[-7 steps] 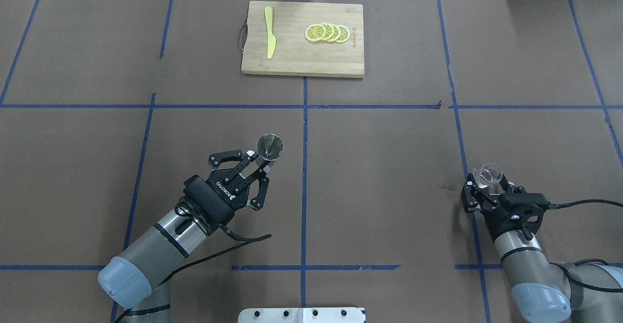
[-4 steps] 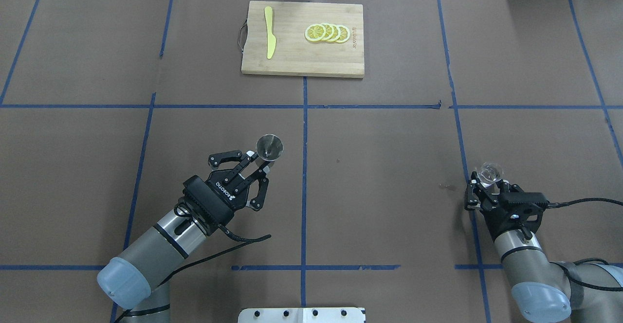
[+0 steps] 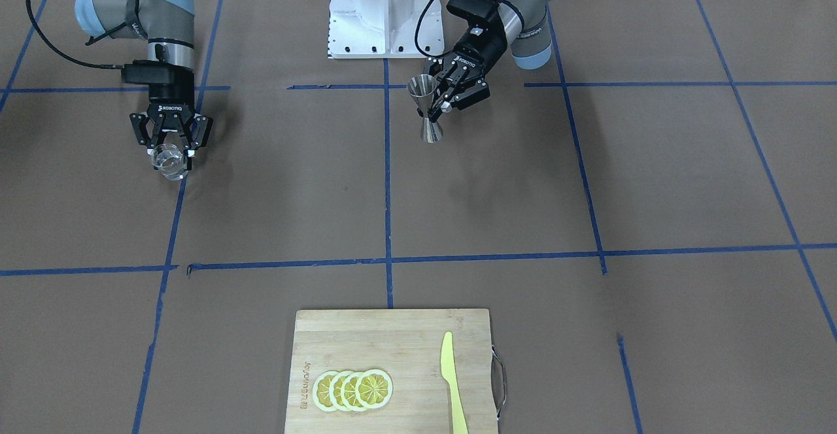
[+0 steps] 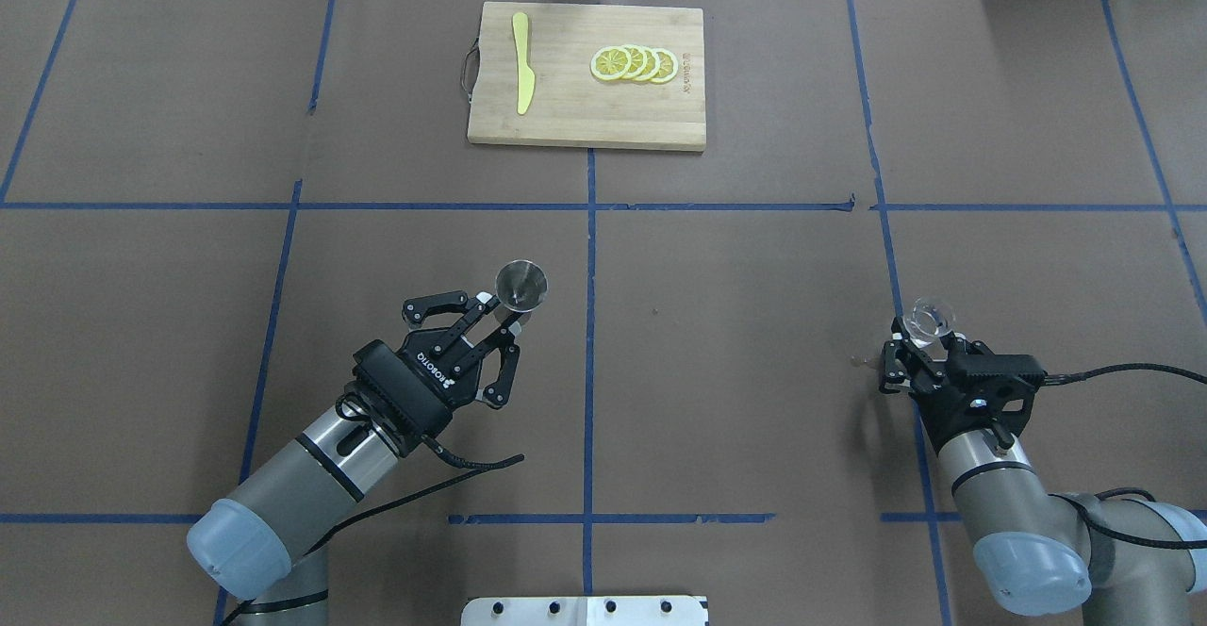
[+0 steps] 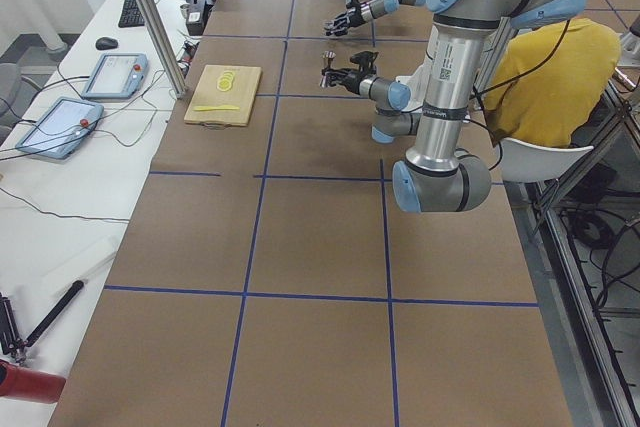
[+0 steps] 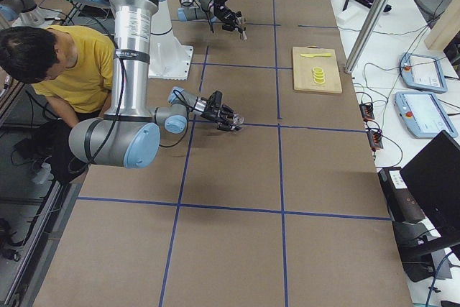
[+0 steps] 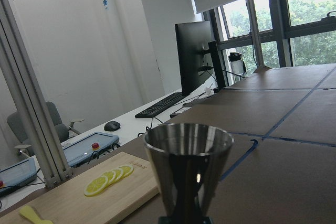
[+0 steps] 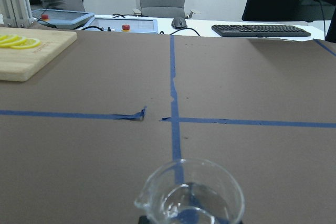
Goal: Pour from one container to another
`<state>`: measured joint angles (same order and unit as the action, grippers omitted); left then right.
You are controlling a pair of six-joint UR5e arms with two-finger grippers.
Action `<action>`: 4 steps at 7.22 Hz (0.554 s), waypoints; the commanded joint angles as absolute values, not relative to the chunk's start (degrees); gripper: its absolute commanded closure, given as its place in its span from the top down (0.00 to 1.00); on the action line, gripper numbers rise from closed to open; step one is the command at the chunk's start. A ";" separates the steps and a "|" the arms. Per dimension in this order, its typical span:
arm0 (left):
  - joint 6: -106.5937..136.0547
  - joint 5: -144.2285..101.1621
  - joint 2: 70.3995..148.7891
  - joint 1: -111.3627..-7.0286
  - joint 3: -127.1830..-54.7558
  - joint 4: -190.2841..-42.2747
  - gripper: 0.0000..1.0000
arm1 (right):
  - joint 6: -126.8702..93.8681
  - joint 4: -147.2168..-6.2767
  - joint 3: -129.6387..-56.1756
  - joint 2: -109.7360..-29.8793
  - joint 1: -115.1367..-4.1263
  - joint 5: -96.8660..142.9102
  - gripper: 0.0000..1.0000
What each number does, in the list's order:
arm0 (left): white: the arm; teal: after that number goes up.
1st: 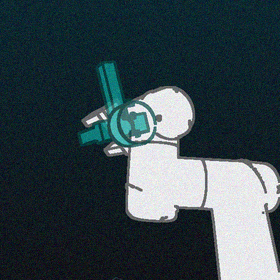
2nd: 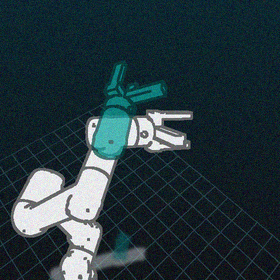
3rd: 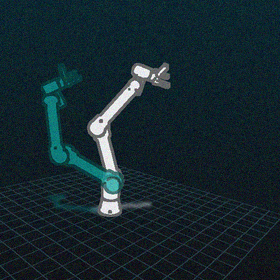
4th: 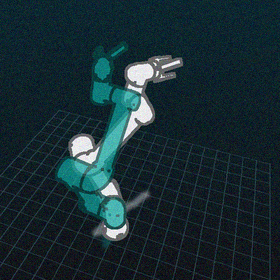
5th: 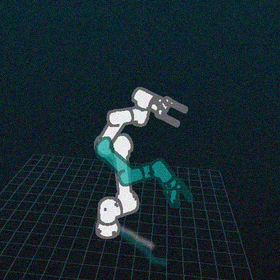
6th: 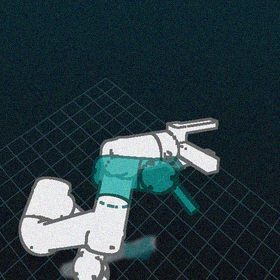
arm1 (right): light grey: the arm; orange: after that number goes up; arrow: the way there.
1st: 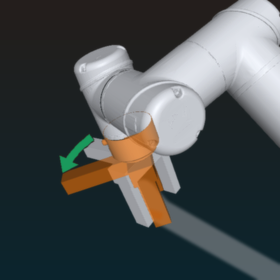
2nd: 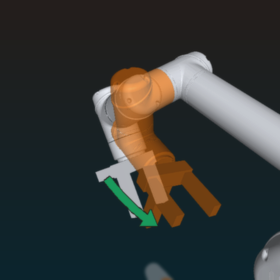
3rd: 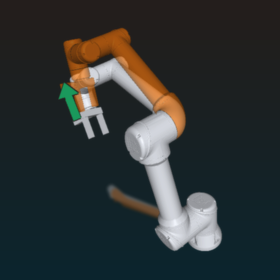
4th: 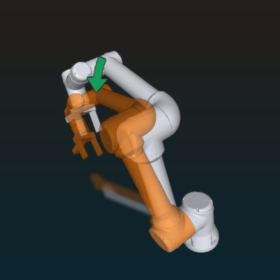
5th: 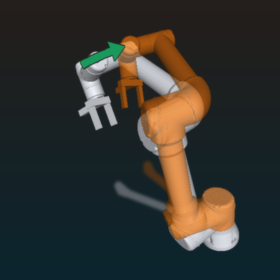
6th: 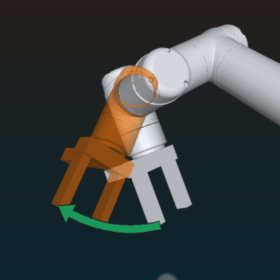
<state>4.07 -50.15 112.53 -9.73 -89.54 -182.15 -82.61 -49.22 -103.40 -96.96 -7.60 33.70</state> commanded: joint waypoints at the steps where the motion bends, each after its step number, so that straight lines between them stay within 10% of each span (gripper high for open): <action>1: 3.87 -50.19 112.76 -9.49 -89.39 -182.20 0.00 | -79.73 -49.22 -106.69 -95.72 -7.74 33.23 0.06; 4: 3.87 -50.45 112.85 -9.40 -89.03 -182.29 0.00 | -74.54 -49.39 -107.23 -87.64 -7.65 29.80 0.00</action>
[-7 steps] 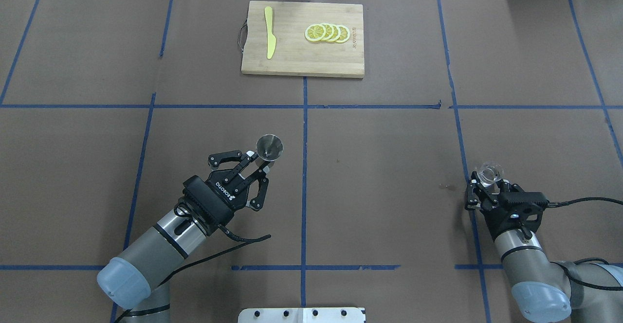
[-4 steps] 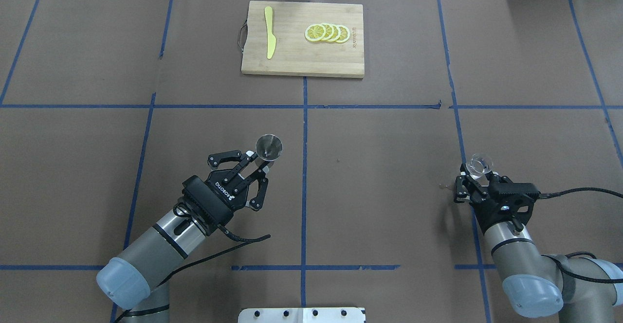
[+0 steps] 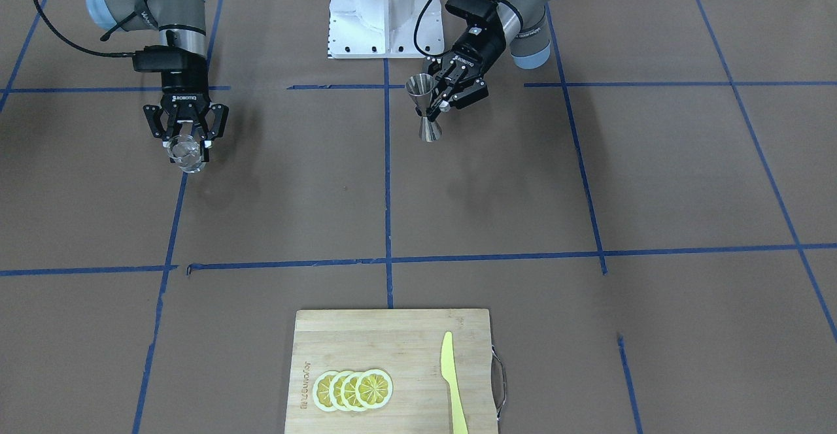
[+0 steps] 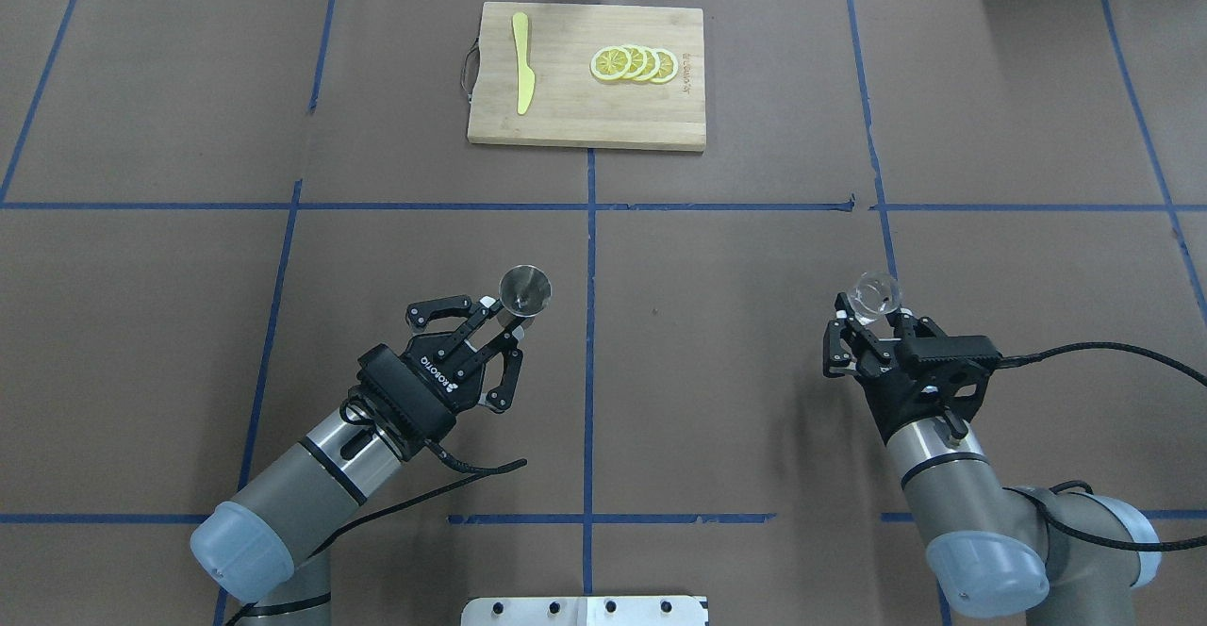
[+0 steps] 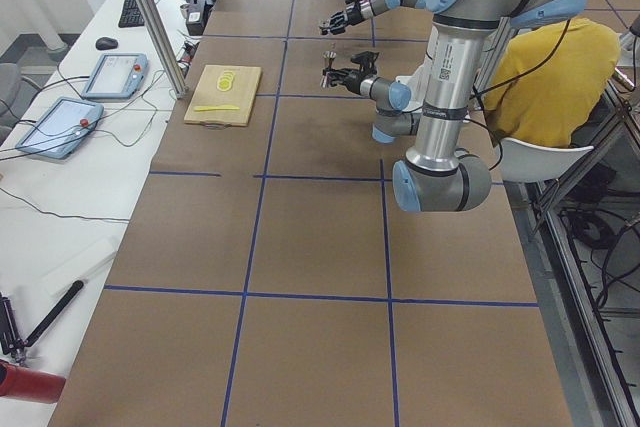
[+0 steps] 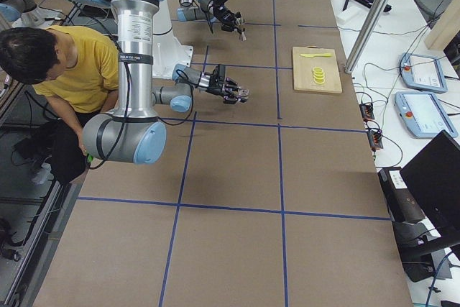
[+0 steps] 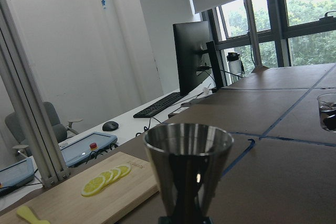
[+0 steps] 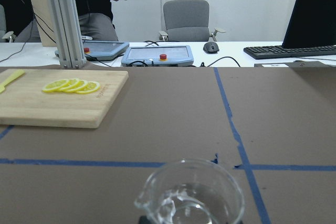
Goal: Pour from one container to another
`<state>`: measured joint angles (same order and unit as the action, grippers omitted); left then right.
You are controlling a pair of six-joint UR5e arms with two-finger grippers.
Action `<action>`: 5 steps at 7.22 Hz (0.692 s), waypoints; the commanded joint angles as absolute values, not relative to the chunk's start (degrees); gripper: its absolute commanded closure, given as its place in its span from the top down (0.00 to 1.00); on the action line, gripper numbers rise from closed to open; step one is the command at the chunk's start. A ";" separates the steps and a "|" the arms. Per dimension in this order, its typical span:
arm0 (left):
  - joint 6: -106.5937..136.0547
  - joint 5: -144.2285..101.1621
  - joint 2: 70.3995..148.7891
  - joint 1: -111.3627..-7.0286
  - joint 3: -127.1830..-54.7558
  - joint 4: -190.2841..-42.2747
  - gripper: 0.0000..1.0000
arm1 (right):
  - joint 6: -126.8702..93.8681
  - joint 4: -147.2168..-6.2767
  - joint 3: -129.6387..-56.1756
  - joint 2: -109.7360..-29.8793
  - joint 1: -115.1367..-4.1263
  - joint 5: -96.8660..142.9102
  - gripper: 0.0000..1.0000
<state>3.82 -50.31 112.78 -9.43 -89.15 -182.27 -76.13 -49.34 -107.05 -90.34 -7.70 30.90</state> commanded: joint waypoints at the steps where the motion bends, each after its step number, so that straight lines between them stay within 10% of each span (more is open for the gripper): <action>1: 3.87 -50.62 112.94 -9.40 -89.03 -182.29 0.00 | -72.36 -49.83 -108.27 -85.97 -7.65 29.71 0.00; 5: 4.04 -50.80 115.75 -9.58 -86.66 -182.29 0.00 | -66.10 -50.10 -113.63 -83.78 -5.90 29.62 0.00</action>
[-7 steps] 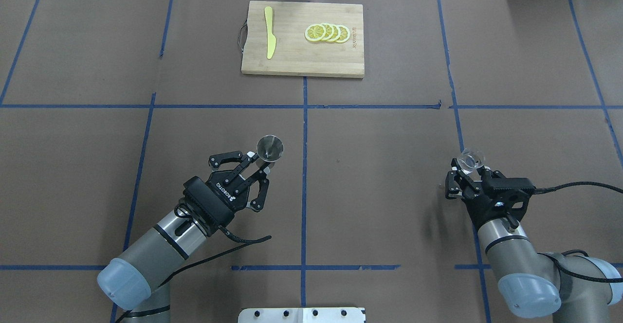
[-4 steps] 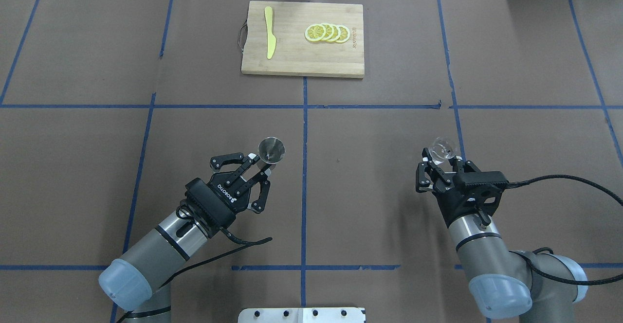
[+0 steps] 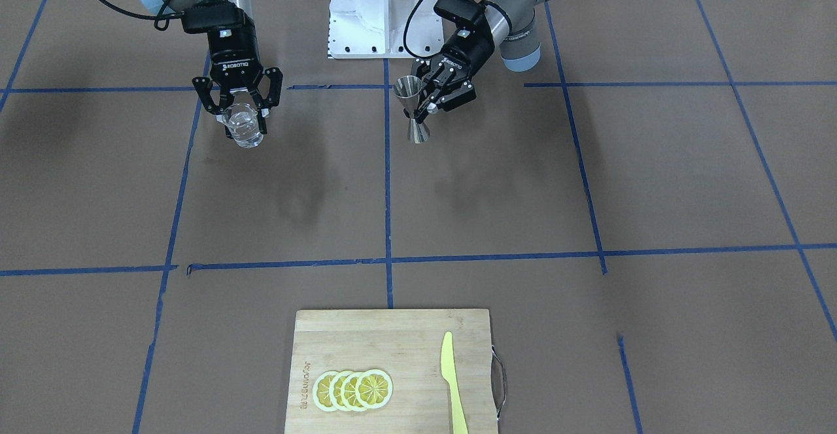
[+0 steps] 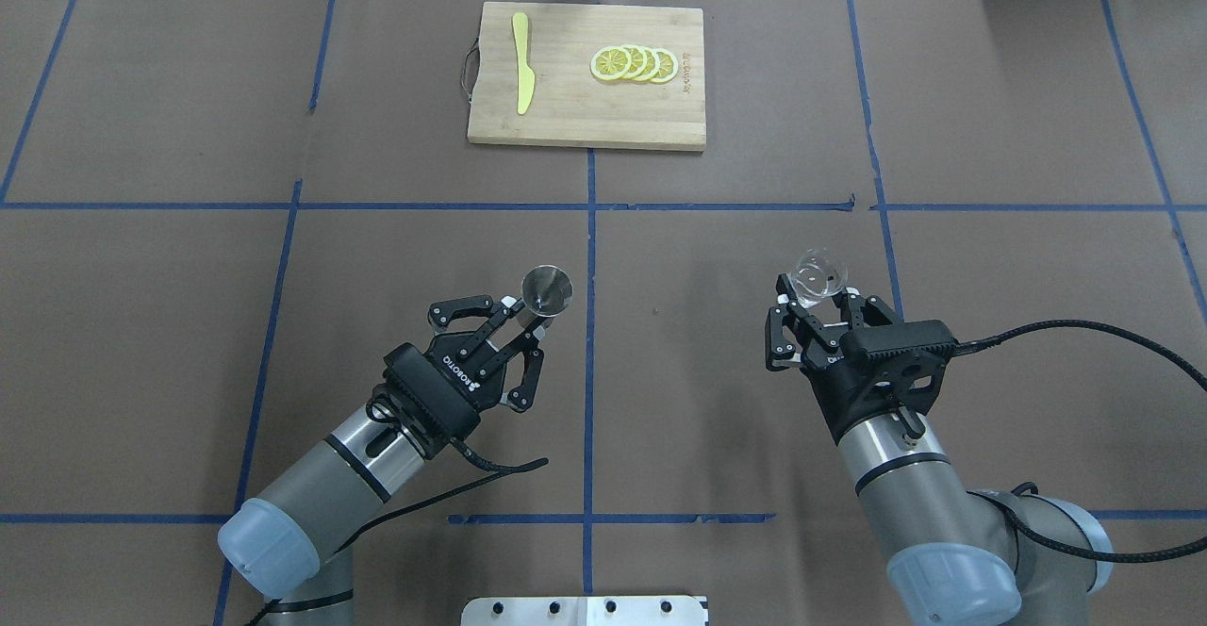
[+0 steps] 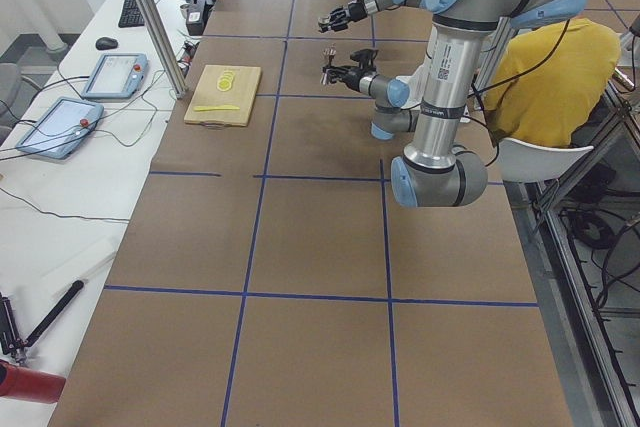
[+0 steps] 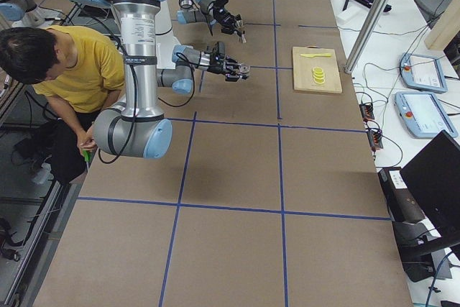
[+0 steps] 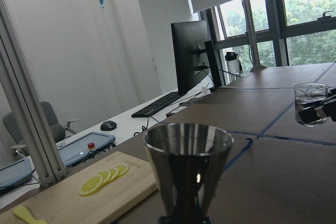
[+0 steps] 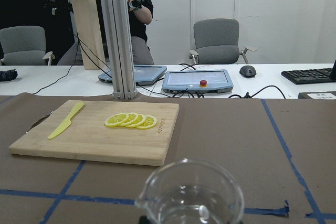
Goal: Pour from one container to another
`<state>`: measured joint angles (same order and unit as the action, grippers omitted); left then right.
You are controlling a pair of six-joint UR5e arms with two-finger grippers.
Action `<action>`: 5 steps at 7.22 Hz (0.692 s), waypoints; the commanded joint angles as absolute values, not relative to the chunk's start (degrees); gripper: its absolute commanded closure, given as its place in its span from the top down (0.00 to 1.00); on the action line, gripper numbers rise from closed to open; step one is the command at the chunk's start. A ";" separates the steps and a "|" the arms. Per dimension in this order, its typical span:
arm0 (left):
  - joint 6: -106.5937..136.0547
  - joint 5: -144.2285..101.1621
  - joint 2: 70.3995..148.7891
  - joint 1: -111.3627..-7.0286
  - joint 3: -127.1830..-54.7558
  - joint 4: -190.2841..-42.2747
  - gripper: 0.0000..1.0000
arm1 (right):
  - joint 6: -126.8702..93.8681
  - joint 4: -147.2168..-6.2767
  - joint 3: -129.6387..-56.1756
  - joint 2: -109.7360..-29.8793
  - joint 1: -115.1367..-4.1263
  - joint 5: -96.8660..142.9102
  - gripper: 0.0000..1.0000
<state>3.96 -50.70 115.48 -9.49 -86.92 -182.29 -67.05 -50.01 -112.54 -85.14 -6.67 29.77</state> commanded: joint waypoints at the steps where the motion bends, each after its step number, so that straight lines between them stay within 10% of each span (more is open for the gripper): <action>1: 4.04 -51.76 116.71 -9.58 -86.14 -181.85 0.00 | -65.31 -50.01 -113.82 -82.80 -4.76 28.92 0.00; 5: 6.48 -58.61 117.94 -11.78 -84.91 -180.27 0.00 | -63.99 -51.41 -113.82 -77.62 -1.94 27.60 0.00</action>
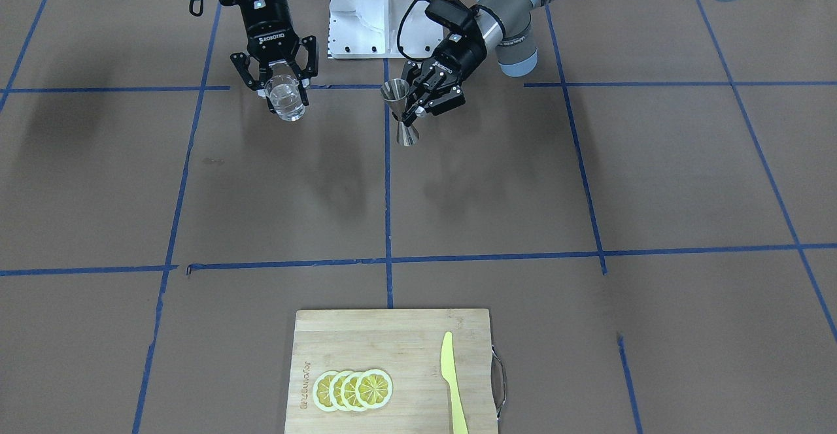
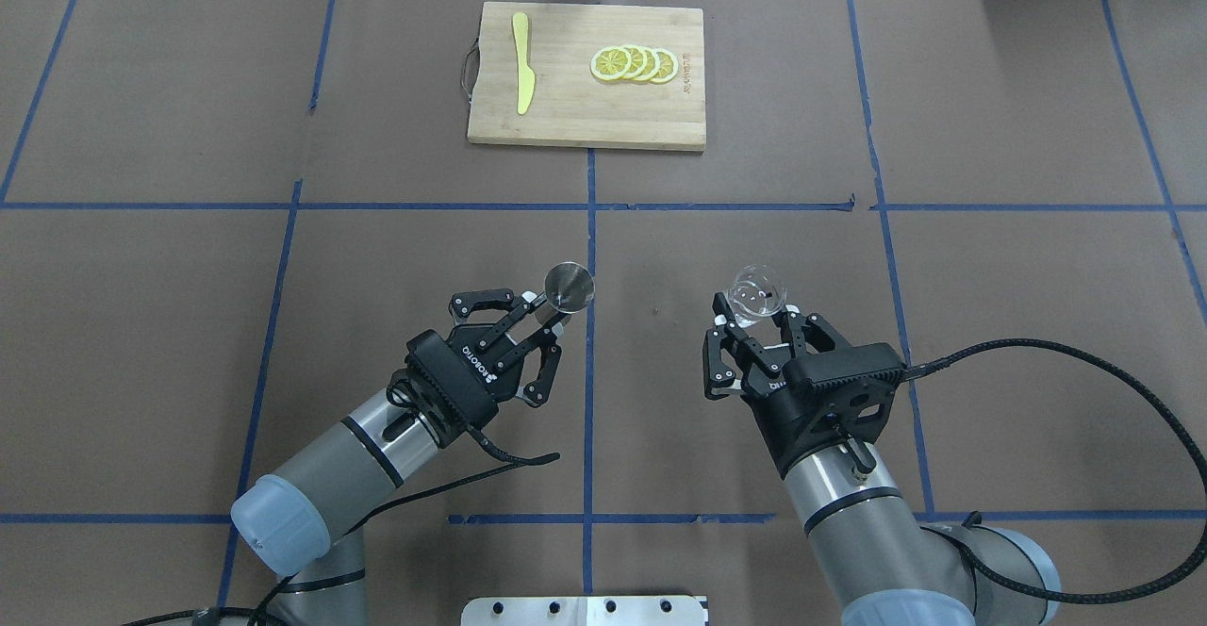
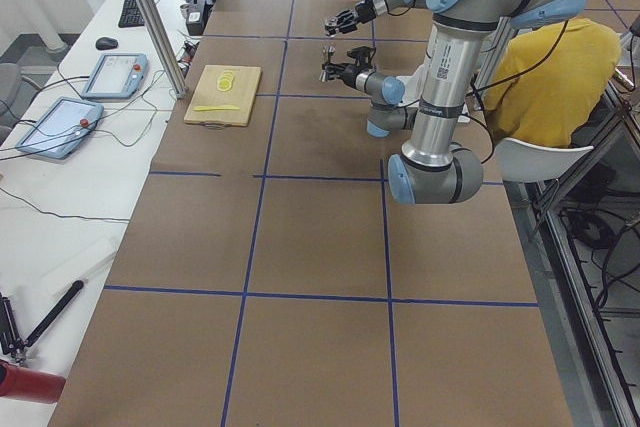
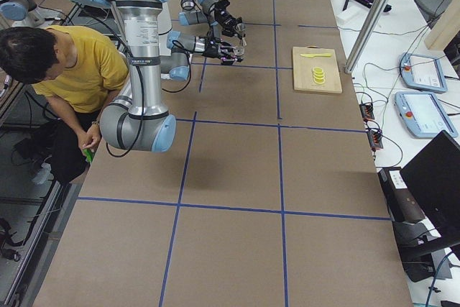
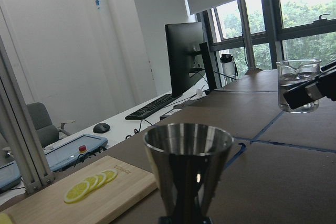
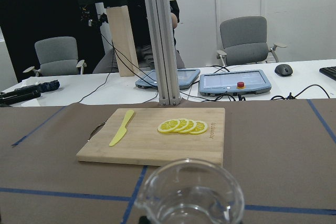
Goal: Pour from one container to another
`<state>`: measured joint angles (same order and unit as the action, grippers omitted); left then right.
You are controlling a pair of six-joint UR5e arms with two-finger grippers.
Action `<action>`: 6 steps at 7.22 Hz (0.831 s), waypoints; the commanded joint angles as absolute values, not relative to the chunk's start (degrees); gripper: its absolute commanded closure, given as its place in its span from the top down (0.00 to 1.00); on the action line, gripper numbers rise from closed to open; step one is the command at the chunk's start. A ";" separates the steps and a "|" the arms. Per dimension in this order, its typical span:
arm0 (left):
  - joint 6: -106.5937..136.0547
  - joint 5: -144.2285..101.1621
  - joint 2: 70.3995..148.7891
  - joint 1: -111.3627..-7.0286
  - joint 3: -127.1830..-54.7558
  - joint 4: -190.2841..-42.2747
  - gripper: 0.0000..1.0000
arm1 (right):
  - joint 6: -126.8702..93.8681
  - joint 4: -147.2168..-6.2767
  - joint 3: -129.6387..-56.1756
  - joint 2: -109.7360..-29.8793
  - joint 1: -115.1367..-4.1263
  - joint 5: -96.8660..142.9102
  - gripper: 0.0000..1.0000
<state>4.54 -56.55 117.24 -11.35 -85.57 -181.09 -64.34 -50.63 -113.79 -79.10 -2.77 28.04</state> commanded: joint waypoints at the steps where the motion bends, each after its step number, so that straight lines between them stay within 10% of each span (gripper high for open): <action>1: 8.42 -59.49 118.38 -11.78 -84.47 -180.26 0.00 | -63.20 -54.29 -113.91 -75.87 -1.85 27.08 0.00; 6: 17.09 -61.96 120.58 -11.95 -83.14 -178.07 0.00 | -60.20 -66.77 -117.42 -70.59 -2.02 27.07 0.00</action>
<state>12.90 -61.10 119.86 -11.95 -83.26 -179.12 -60.59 -63.75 -117.14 -72.18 -1.93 27.06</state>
